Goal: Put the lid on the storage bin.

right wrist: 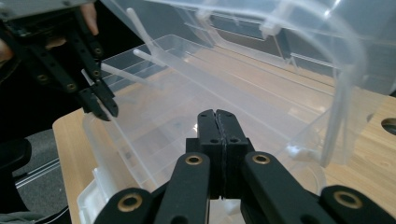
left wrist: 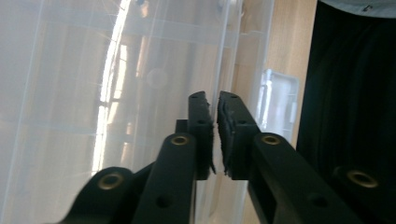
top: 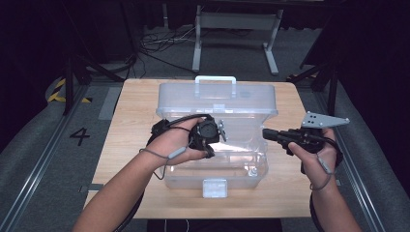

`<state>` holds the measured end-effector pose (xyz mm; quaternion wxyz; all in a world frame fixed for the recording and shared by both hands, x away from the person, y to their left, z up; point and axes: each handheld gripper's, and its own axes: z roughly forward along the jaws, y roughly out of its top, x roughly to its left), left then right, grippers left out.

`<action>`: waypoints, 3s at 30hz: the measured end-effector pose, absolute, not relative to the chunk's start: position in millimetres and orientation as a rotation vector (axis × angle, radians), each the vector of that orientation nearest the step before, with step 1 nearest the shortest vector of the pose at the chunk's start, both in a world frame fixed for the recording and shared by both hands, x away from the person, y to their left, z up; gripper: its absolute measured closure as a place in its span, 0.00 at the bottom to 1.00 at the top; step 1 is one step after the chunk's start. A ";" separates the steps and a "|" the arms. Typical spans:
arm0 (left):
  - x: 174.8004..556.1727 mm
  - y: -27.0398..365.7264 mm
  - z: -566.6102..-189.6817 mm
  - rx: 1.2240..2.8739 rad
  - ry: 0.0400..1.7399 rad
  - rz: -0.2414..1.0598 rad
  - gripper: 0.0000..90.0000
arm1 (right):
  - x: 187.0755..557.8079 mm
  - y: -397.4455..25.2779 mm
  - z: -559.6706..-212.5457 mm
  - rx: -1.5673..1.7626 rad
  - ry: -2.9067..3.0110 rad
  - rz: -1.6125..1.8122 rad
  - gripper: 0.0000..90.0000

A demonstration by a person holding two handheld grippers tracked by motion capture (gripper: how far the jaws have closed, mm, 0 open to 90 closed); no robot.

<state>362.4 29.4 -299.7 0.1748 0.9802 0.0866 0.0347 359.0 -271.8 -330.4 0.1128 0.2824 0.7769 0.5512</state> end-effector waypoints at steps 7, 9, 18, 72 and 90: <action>345.2 38.2 -284.5 2.704 0.228 0.125 0.82 | 360.5 -276.0 -332.6 0.872 2.273 1.612 1.00; 343.9 41.3 -285.2 2.696 0.241 0.118 0.82 | 359.9 -275.2 -331.5 0.869 2.271 1.598 1.00; 348.4 53.9 -285.0 2.666 0.284 0.117 0.83 | 359.0 -276.2 -330.9 0.869 2.265 1.602 1.00; 357.2 212.9 -318.3 2.328 0.867 0.121 0.80 | 354.5 -278.9 -329.0 0.879 2.270 1.531 1.00; 377.6 236.9 -343.3 2.229 1.141 0.200 0.65 | 353.2 -278.0 -328.7 0.869 2.308 1.497 1.00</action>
